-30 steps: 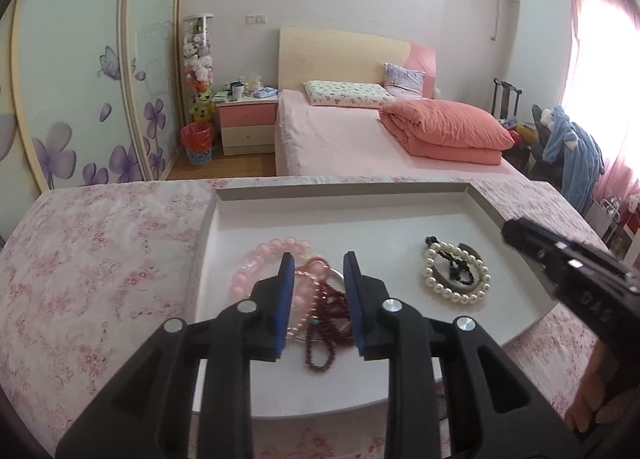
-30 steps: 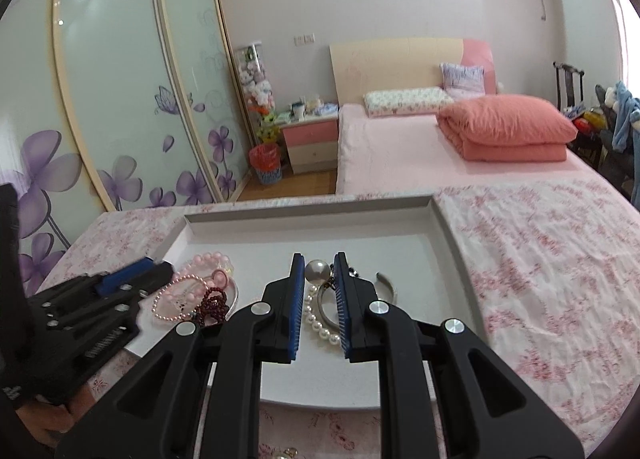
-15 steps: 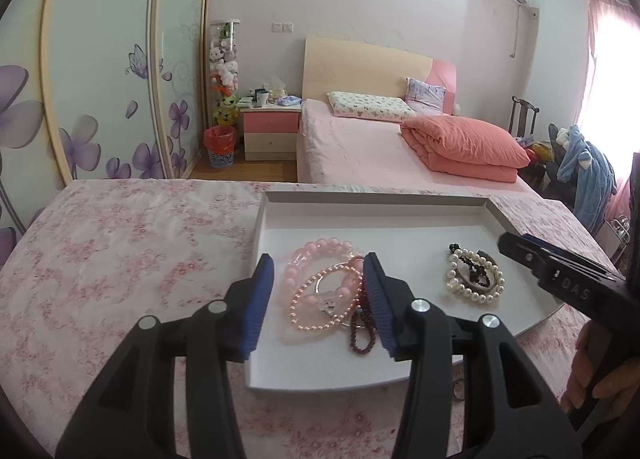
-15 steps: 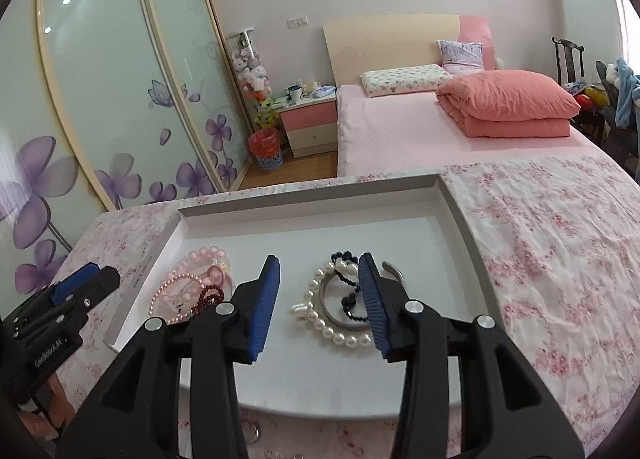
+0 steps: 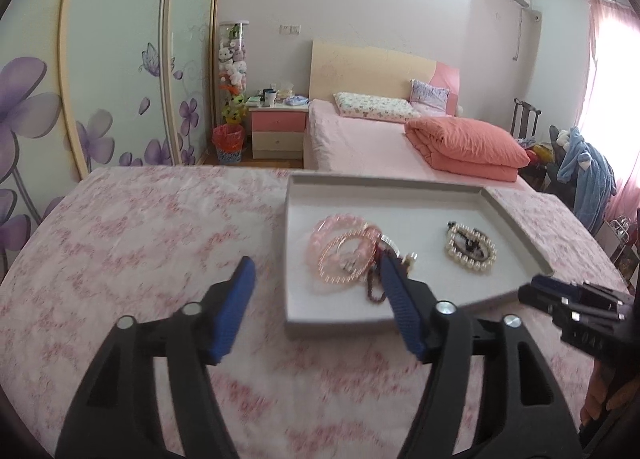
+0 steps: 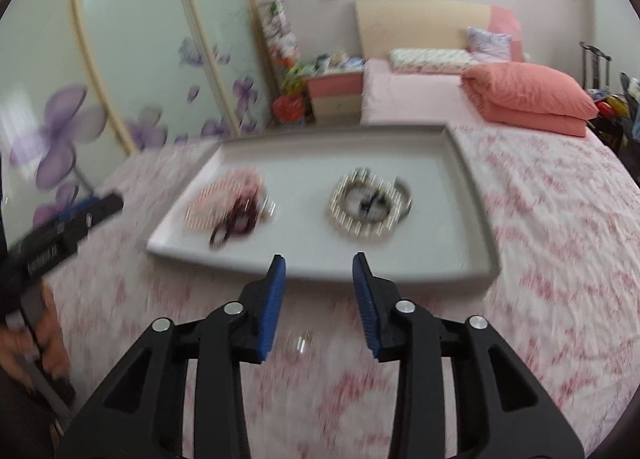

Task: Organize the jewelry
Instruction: 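Grasp the white pearl earring with the right tool while the left grasps the silver ring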

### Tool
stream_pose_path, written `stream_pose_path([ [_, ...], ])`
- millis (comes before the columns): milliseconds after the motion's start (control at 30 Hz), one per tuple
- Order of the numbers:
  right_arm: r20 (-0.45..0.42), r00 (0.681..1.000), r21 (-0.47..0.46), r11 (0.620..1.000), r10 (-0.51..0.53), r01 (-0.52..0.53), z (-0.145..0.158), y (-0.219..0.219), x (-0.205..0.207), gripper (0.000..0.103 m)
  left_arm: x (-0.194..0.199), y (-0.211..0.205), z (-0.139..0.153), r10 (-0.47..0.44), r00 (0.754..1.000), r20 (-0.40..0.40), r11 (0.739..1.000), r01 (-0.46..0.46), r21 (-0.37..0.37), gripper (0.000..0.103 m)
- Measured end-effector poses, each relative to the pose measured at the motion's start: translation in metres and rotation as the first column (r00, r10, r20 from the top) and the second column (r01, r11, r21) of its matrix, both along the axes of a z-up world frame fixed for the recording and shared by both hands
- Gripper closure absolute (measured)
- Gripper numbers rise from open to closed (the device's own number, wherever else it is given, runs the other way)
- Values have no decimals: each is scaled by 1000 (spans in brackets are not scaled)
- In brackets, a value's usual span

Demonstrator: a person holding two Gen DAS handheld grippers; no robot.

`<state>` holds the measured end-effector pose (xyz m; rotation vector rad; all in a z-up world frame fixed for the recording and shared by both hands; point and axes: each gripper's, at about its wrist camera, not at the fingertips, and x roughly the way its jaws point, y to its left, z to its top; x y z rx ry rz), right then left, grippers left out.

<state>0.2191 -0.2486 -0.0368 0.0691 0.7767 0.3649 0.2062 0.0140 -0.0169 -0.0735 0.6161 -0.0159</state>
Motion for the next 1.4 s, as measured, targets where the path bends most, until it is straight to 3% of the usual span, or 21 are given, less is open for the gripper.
stream_pose_path([
  [300, -82, 995, -83, 994, 60, -67, -30, 17, -23, 76, -19, 15, -17, 36, 998, -56, 999, -36, -1, 31],
  [633, -98, 995, -138, 990, 29, -43, -39, 28, -18, 80, -27, 15, -19, 33, 997, -64, 999, -32, 7, 31],
  [767, -87, 996, -157, 987, 25, -39, -39, 30, -17, 87, -26, 10, -21, 23, 997, -72, 1000, -23, 10, 31],
  [900, -82, 996, -165, 986, 21, -35, -39, 29, -17, 88, -26, -1, -23, -1, 997, -81, 1000, 2, 14, 31],
  [1200, -70, 986, -204, 969, -154, 137, -40, -18, -10, 88, -25, -40, -29, -105, 987, -121, 994, 107, 7, 31],
  [1400, -78, 977, -183, 966, -201, 184, -41, -38, -12, 88, -18, -84, -41, -193, 966, -172, 980, 200, 20, 31],
])
